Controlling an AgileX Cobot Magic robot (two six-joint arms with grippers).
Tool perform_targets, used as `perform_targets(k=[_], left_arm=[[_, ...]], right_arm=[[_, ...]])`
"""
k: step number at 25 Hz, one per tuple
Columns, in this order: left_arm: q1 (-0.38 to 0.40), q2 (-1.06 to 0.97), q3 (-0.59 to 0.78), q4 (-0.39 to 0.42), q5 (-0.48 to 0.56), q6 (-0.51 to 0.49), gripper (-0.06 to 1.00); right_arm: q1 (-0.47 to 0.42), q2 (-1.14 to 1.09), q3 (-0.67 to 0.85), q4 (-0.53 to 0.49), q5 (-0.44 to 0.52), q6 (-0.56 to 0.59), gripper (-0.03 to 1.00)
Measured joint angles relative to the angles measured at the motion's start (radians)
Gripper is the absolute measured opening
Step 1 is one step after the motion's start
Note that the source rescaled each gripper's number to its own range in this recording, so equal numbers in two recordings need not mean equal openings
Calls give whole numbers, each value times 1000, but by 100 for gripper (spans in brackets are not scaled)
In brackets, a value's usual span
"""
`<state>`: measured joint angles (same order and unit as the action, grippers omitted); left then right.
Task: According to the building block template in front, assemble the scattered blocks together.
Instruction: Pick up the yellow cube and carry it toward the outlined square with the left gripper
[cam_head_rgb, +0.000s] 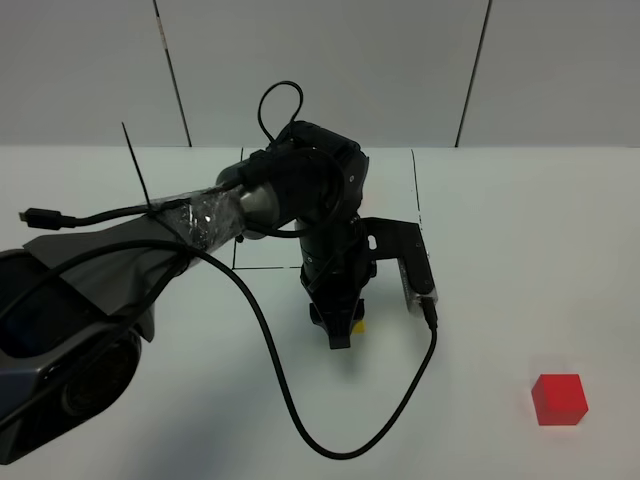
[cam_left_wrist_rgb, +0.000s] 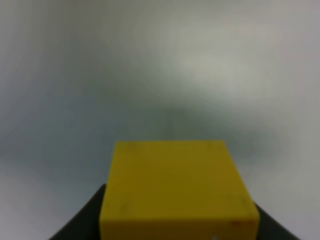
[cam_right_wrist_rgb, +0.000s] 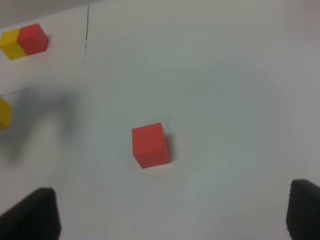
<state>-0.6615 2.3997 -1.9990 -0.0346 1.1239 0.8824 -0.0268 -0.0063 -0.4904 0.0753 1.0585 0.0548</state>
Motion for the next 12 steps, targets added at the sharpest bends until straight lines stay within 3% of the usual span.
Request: perform_targets(k=[7, 12], left_arm=[[-49, 21, -5, 75, -27, 67, 0], [-71, 36, -9, 61, -90, 73, 0]], right_arm=[[0, 0, 0, 0, 0, 0, 80], [0, 0, 0, 0, 0, 0, 80]])
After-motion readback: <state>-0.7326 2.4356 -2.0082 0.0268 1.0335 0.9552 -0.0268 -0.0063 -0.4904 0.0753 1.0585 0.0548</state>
